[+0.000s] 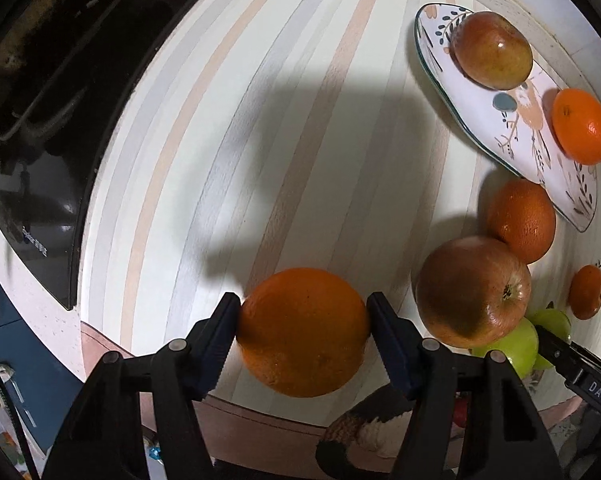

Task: Organize fruits
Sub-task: 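Place the tangerine on the plate with the left tool while the right tool places a green apple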

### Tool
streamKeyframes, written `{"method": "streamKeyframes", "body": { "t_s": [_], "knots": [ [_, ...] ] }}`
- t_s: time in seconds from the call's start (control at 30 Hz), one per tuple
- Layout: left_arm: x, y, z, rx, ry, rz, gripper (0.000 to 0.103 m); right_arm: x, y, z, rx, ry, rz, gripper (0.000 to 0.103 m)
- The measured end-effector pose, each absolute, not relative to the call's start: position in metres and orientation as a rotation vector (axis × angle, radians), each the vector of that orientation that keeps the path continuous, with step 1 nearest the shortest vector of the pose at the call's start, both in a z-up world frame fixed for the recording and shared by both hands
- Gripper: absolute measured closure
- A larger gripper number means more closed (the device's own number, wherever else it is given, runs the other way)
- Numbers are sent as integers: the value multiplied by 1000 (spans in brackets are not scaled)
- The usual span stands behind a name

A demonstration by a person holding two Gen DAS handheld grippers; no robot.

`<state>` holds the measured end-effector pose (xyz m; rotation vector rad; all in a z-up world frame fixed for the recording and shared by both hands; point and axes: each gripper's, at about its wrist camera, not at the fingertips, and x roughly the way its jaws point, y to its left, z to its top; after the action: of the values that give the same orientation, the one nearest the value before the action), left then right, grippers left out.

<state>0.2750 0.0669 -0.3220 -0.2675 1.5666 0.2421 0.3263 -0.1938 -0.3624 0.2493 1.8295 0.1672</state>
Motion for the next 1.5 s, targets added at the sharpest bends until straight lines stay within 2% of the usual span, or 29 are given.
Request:
{"method": "streamKeyframes", "body": {
  "t_s": [0.4,0.57,0.7,0.8,1.07,1.37,1.4,1.43,1.47,1.5],
  "knots": [
    [275,43,-309,-264,1573,230,40,310,-175,-358,149,1797,163,38],
    [279,35,-270,-288,1517,177,40,322,-194,-331,268,1744,165,38],
    [310,17,-229,-278,1435,125,40,352,-206,-304,323,1663,181,38],
    [347,12,-218,-266,1416,77,40,384,-205,-297,321,1621,174,38],
    [418,0,-253,-206,1478,51,40,442,-217,-316,244,1622,116,38],
    [439,0,-277,-191,1524,65,39,457,-223,-351,306,1664,106,37],
    [439,-1,-278,-186,1525,64,39,458,-226,-352,329,1668,106,33],
    [438,-2,-277,-177,1520,59,39,458,-228,-352,326,1666,98,19],
    [437,-3,-275,-168,1510,60,37,458,-228,-350,315,1663,90,12],
    [436,-3,-273,-162,1496,64,29,458,-229,-347,296,1656,82,6]
  ]
}}
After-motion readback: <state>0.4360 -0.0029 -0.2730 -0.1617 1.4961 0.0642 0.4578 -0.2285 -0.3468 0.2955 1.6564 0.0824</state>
